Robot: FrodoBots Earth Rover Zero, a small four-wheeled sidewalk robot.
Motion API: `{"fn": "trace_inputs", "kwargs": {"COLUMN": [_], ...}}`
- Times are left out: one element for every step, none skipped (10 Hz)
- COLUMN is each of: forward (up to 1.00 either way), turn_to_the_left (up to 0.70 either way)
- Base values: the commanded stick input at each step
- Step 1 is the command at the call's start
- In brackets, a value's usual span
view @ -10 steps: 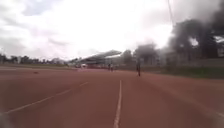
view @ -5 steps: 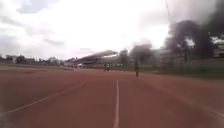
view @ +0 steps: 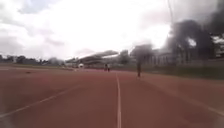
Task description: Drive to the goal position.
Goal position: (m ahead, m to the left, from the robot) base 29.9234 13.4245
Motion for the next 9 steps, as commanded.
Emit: {"fn": "trace_inputs", "kwargs": {"forward": [0.70,0.70,0.70,0.70,0.70,0.70,0.70,0.70,0.70], "turn_to_the_left": [-0.35,-0.05,-0.03,0.00,0.00,0.00,0.00,0.00,0.00]}}
